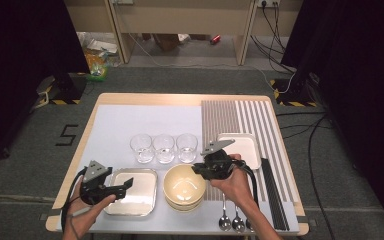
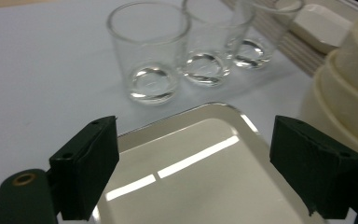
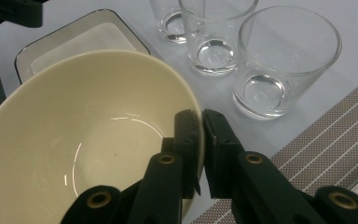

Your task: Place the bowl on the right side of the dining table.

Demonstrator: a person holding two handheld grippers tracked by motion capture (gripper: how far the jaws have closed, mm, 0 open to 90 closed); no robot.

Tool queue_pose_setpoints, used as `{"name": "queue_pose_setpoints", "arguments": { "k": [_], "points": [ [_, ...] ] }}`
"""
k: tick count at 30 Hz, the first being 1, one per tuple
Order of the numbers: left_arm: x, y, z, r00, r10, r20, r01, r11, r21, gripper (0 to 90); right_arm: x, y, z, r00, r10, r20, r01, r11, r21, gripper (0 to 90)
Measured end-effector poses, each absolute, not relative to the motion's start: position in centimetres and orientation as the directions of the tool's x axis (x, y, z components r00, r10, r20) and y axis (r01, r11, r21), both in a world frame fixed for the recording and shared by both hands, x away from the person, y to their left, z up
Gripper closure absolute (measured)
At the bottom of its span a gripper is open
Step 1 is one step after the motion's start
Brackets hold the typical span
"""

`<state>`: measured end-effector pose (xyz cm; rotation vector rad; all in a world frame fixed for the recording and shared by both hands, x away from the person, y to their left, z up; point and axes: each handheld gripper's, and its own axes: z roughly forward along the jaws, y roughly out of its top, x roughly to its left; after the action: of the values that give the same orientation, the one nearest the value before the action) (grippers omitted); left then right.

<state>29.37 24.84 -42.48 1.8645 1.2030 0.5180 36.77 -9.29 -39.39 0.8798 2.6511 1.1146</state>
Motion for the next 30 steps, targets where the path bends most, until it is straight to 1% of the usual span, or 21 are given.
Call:
{"name": "queue_pose_setpoints", "arguments": {
  "k": [1, 2, 7, 14, 19, 21, 25, 27, 29, 30],
  "points": [
    [29.1, 23.7, -41.8, 0.485, 0.869, -0.101, 0.53, -0.2, 0.824, 15.1, 36.8, -9.3, -39.4, -0.823, 0.559, 0.099, 0.462, 0.559, 0.689, 85.7],
    [29.1, 23.7, -41.8, 0.485, 0.869, -0.101, 0.53, -0.2, 0.824, 15.1, 36.8, -9.3, -39.4, -0.823, 0.559, 0.099, 0.462, 0.559, 0.689, 85.7],
    [28.5, 21.0, -40.5, 0.541, 0.833, -0.116, 0.516, -0.22, 0.828, 15.0, 36.7, -9.1, -39.4, -0.83, 0.553, 0.077, 0.444, 0.57, 0.691, 86.3],
    [28.0, 19.1, -40.4, 0.574, 0.81, -0.118, 0.515, -0.245, 0.821, 14.9, 36.5, -9.0, -39.1, -0.84, 0.54, 0.06, 0.419, 0.574, 0.703, 86.6],
    [27.6, 18.4, -40.2, 0.586, 0.802, -0.117, 0.507, -0.25, 0.825, 14.9, 36.3, -8.7, -38.7, -0.849, 0.527, 0.03, 0.39, 0.589, 0.707, 86.8],
    [27.5, 17.8, -40.4, 0.6, 0.793, -0.107, 0.506, -0.273, 0.818, 14.9, 36.3, -8.6, -38.7, -0.851, 0.525, 0.025, 0.385, 0.59, 0.709, 86.8],
    [27.6, 17.3, -41.0, 0.601, 0.792, -0.109, 0.516, -0.281, 0.809, 14.9, 36.3, -8.7, -38.6, -0.847, 0.53, 0.038, 0.399, 0.586, 0.705, 86.5],
    [27.7, 17.3, -41.1, 0.6, 0.791, -0.119, 0.524, -0.276, 0.806, 12.5, 36.4, -8.7, -38.7, -0.842, 0.537, 0.051, 0.413, 0.582, 0.7, 85.3],
    [27.6, 17.3, -41.0, 0.595, 0.799, -0.087, 0.517, -0.298, 0.802, 13.7, 36.6, -8.8, -38.8, -0.839, 0.54, 0.067, 0.427, 0.577, 0.697, 82.2],
    [27.6, 17.3, -41.0, 0.595, 0.799, -0.087, 0.517, -0.298, 0.802, 13.4, 36.6, -8.8, -38.8, -0.839, 0.54, 0.067, 0.427, 0.577, 0.697, 82.2]
  ]
}}
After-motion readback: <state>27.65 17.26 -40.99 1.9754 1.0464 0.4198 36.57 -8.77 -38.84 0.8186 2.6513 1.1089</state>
